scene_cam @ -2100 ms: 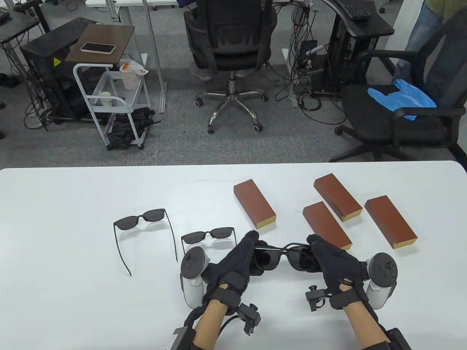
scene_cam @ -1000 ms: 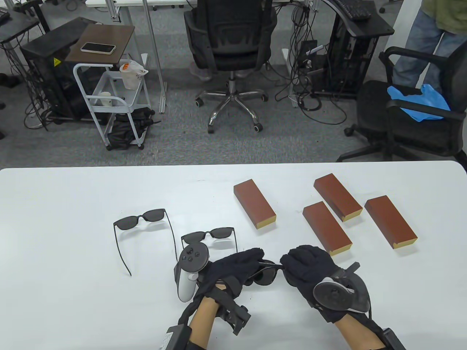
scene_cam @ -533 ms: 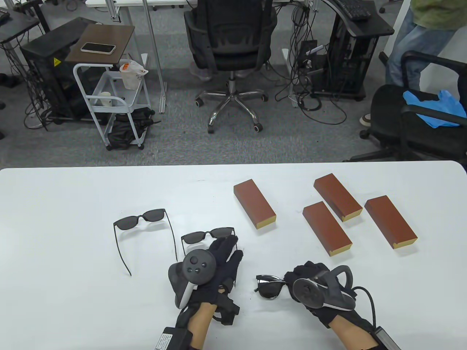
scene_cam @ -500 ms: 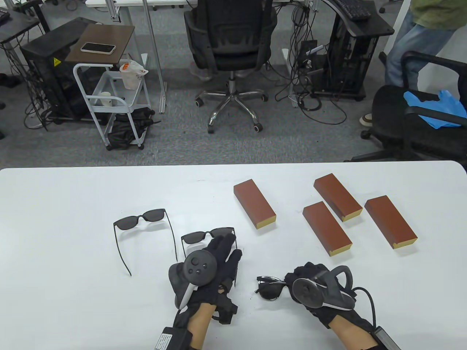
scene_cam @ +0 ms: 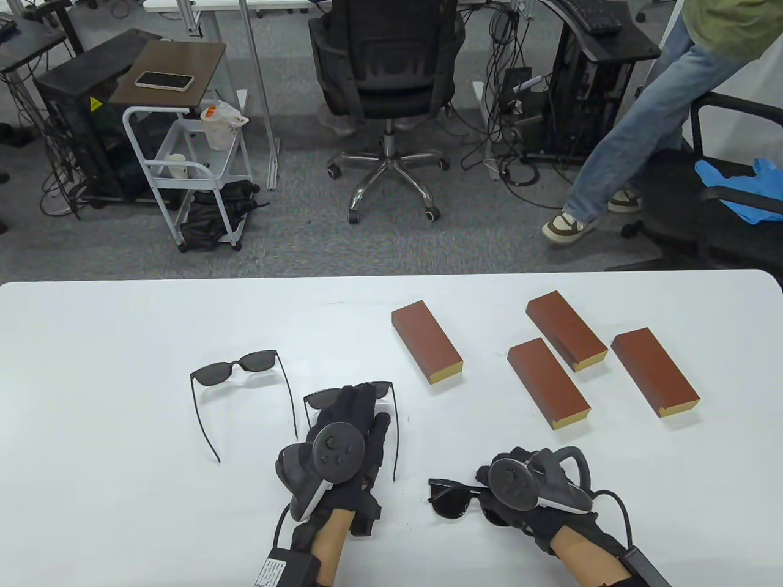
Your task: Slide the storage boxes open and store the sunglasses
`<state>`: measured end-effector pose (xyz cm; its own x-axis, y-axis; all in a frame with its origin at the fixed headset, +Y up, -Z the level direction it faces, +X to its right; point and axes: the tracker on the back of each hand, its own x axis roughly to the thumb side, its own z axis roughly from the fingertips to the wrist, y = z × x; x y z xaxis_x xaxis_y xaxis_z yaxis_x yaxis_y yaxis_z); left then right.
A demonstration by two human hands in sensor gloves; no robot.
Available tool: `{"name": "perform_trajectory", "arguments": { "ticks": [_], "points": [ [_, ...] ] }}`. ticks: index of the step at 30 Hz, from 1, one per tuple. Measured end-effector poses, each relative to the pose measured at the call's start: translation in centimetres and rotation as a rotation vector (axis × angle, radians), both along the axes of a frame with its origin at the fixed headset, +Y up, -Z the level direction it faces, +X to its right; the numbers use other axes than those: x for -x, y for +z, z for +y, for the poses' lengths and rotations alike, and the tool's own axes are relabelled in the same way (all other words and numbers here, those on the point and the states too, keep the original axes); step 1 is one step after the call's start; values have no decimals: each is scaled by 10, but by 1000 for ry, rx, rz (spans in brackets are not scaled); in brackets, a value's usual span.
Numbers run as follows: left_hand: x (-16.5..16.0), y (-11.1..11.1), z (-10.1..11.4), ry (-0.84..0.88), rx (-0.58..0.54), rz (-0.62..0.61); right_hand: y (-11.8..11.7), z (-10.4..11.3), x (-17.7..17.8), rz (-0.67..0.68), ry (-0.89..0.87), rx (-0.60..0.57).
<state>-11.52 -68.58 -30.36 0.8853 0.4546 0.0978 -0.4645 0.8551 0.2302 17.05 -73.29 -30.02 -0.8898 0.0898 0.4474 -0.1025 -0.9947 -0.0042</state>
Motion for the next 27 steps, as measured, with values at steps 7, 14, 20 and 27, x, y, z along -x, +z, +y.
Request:
{"name": "perform_trajectory", "arguments": {
  "ticks": [7, 14, 20, 27],
  "points": [
    [2, 0, 3, -34, -21, 2, -27, 19, -53, -252, -24, -142],
    [2, 1, 2, -75, -10, -8, -64, 18, -102, -542, 82, -20],
    [4, -1, -2, -94, 4, -9, -86, -11, -105, -612, 93, 158],
    [3, -1, -5, -106, 5, -21, -99, -28, -100, -659, 74, 115]
  ]
}}
